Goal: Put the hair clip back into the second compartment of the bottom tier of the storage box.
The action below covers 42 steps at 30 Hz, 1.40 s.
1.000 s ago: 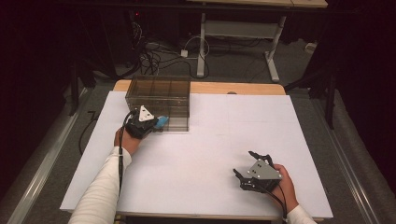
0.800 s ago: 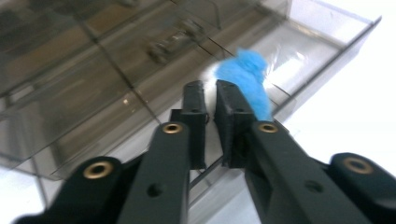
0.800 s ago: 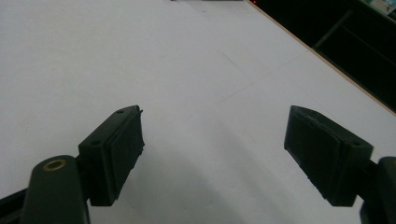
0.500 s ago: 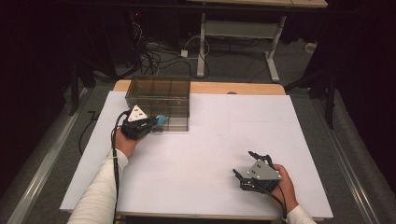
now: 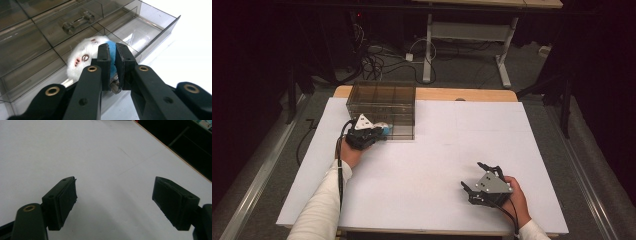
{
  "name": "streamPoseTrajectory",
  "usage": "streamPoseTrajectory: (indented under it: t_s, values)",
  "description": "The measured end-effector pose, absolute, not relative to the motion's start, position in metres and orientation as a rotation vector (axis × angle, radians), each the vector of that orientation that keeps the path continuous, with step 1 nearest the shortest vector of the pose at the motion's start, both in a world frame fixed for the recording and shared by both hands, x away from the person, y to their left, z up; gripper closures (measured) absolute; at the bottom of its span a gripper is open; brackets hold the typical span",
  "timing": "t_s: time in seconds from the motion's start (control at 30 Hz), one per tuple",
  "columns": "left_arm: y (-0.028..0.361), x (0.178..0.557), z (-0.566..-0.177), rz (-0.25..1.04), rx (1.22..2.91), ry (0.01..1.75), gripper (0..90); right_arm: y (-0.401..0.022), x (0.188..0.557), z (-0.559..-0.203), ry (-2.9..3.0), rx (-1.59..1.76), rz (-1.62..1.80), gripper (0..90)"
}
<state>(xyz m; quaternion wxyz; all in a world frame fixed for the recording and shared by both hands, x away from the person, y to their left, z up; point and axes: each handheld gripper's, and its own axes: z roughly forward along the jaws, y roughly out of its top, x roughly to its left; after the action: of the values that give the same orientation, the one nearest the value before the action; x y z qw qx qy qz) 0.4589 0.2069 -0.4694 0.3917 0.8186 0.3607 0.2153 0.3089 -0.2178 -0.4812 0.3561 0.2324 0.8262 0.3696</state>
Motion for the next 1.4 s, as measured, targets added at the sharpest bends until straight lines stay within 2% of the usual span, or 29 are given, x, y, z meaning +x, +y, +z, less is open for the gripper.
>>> streamPoseTrajectory:
  t_s: [0.17,0.4,0.67,0.8,1.03,1.17,1.4]
  values:
    - [0.21,0.455,-0.466,0.552,2.072,0.911,79.4,-0.218,0.308,-0.481,2.129,0.6,0.958,20.5]
    - [0.211,0.44,-0.46,0.668,2.11,0.857,79.5,-0.219,0.308,-0.48,2.122,0.597,0.962,20.5]
    - [0.213,0.43,-0.462,0.722,2.144,0.832,79.6,-0.219,0.308,-0.479,2.12,0.597,0.963,20.5]
    - [0.215,0.427,-0.465,0.72,2.161,0.828,79.8,-0.22,0.308,-0.479,2.117,0.596,0.964,20.5]
    - [0.217,0.426,-0.47,0.743,2.19,0.829,85.4,-0.219,0.308,-0.479,2.12,0.593,0.961,20.5]
    - [0.216,0.429,-0.476,0.756,2.244,0.834,85.4,-0.219,0.309,-0.479,2.119,0.599,0.962,20.5]
    - [0.217,0.435,-0.482,0.768,2.246,0.842,85.6,-0.22,0.312,-0.479,2.121,0.613,0.963,20.5]
